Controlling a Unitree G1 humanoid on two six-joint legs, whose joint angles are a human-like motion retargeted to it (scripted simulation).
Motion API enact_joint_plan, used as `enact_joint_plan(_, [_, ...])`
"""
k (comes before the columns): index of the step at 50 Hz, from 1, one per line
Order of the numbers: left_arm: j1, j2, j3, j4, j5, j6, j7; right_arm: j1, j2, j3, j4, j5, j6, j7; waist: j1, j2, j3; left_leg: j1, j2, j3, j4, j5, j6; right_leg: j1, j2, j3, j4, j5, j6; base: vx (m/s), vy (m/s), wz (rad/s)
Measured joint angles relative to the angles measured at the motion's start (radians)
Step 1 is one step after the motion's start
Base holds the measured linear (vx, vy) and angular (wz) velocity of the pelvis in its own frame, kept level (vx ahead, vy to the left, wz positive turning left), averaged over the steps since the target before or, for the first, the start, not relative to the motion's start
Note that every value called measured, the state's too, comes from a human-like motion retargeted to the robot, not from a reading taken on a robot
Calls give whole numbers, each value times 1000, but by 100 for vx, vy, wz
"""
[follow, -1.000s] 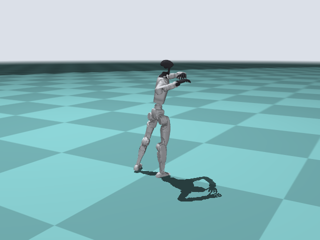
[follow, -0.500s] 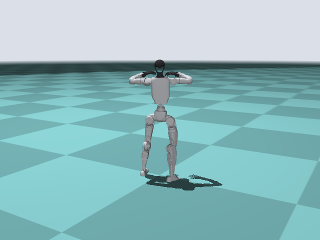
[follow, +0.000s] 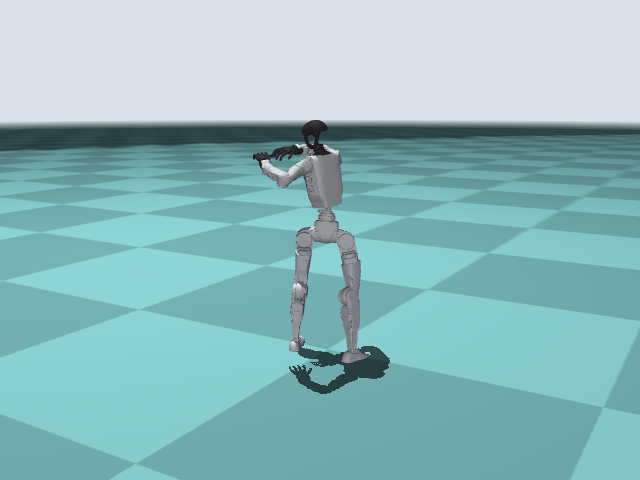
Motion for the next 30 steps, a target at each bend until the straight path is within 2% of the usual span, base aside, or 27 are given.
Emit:
enact_joint_plan(5, [-62,23,-43,-39,5,-6,14,26,-13,-37,-27,24,4,-1,-92,12,-9,9,4,30,0,-5,-5,-13,-7,31,7,-1,-1,-2,3,-32])
enact_joint_plan(19, [-326,102,-384,-90,1,-48,18,314,-308,-234,-96,119,-12,23,-459,51,-46,27,36,204,0,-21,-39,-123,-18,226,18,14,0,-4,4,-70])
enact_joint_plan(25, [-452,164,-518,-87,5,-47,46,317,-392,-208,-107,132,-20,29,-590,63,-50,14,39,270,0,-20,-42,-200,-28,308,41,25,8,-5,7,-64])
enact_joint_plan(30, [-558,197,-616,-58,9,-47,57,273,-383,-167,-102,113,-22,32,-635,67,-53,6,31,283,0,-19,-47,-217,-36,324,39,36,14,-1,7,-16])
